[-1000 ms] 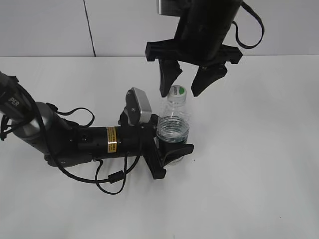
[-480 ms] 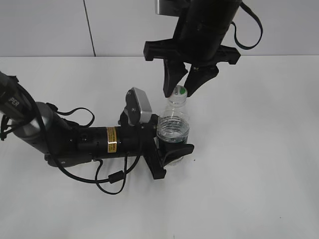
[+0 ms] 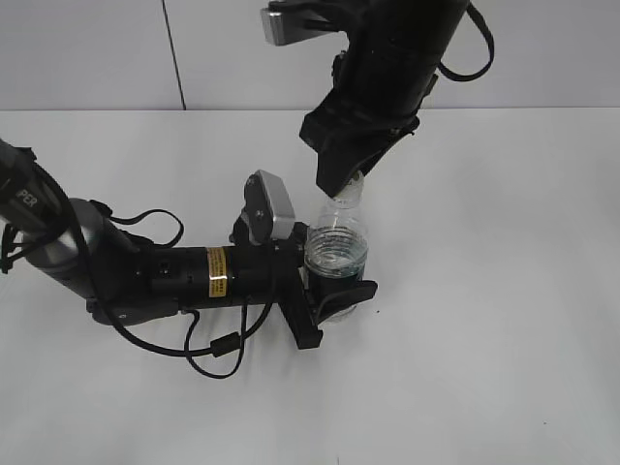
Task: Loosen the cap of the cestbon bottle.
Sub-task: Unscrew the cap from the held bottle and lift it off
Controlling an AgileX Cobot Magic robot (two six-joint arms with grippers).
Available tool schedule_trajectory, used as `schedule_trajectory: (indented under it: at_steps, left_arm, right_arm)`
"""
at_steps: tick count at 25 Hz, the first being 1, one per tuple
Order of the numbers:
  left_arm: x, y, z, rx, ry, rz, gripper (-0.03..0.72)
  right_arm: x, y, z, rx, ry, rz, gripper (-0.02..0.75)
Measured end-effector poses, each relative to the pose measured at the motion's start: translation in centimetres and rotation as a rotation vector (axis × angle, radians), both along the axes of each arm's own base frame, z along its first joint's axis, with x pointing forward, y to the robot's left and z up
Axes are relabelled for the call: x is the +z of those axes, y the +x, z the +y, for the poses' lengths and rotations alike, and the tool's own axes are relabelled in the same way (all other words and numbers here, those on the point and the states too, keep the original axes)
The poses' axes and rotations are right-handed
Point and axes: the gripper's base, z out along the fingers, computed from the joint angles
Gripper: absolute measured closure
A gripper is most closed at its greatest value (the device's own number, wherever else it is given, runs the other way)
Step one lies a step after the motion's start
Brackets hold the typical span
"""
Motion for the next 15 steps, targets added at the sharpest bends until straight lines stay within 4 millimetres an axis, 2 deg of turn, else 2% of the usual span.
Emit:
schedule_trajectory:
  at_steps: [5, 15]
  left_arm:
    - [-0.01, -0.03, 0.00, -0.003, 0.001, -0.001, 0.286]
    - [-0.01, -0.04, 0.00, -0.004, 0.001, 0.001, 0.286]
  right_arm:
    - [0.06, 0.00, 0.03, 0.247, -0.009, -0.076, 0.440]
    - [0.16, 0.01, 0.08, 0.465, -0.015, -0.145, 0.440]
